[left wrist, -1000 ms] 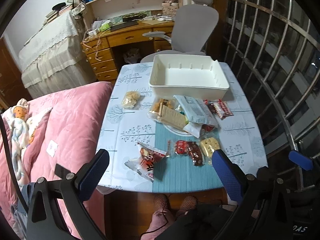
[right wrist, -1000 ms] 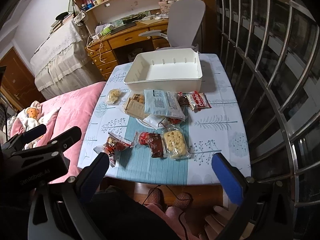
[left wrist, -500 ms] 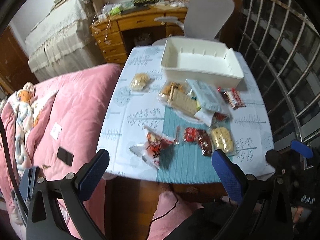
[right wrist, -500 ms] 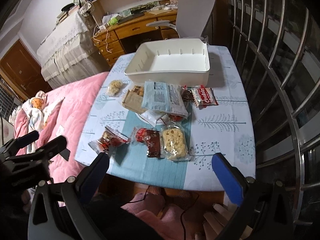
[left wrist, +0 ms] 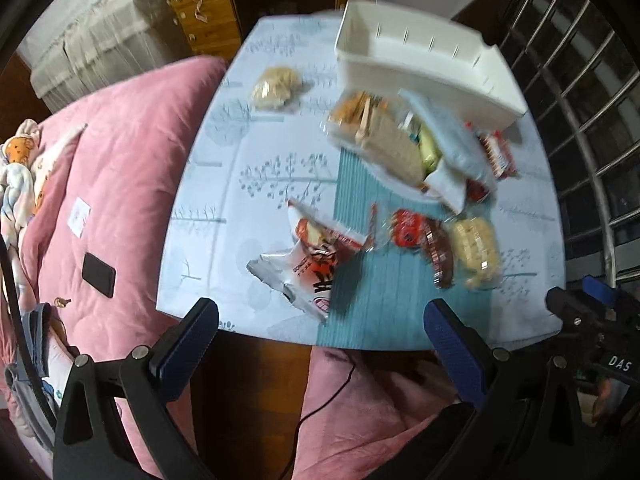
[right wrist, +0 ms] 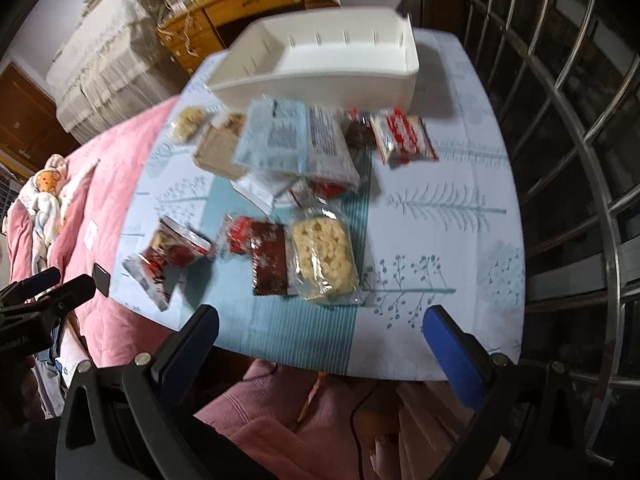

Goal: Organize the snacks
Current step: 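Grasp the clear puffed-rice bag with the right tool while the left tool grasps the apple-print bag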

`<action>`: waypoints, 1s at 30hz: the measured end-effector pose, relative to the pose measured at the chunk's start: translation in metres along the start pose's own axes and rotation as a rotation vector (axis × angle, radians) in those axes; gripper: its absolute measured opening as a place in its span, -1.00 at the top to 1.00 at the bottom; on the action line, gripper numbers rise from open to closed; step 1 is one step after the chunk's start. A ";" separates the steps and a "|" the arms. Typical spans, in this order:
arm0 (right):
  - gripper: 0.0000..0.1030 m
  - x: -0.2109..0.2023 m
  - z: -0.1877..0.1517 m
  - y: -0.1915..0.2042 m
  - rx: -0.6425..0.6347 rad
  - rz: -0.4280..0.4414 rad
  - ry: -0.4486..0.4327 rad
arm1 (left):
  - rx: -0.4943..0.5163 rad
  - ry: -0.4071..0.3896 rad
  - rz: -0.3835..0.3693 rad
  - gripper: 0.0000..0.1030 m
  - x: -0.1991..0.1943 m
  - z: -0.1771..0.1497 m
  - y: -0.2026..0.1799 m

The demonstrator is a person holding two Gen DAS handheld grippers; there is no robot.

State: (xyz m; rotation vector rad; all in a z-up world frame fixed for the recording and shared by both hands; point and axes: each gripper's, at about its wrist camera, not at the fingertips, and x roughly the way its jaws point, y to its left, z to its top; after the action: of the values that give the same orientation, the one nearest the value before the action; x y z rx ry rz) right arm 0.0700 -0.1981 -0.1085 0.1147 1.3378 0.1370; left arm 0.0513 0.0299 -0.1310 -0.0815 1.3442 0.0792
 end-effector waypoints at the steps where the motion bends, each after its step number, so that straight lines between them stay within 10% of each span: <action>1: -0.96 0.008 0.002 -0.001 0.006 -0.007 0.021 | 0.006 0.024 -0.002 -0.98 0.009 0.003 0.001; 30: -0.48 0.147 0.045 -0.009 0.076 -0.109 0.322 | 0.128 0.429 0.049 -0.78 0.178 0.058 0.005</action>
State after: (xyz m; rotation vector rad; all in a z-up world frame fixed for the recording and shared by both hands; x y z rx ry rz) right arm 0.1468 -0.1827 -0.2409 0.0859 1.6677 0.0122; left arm 0.1469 0.0430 -0.2918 0.0459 1.7764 0.0169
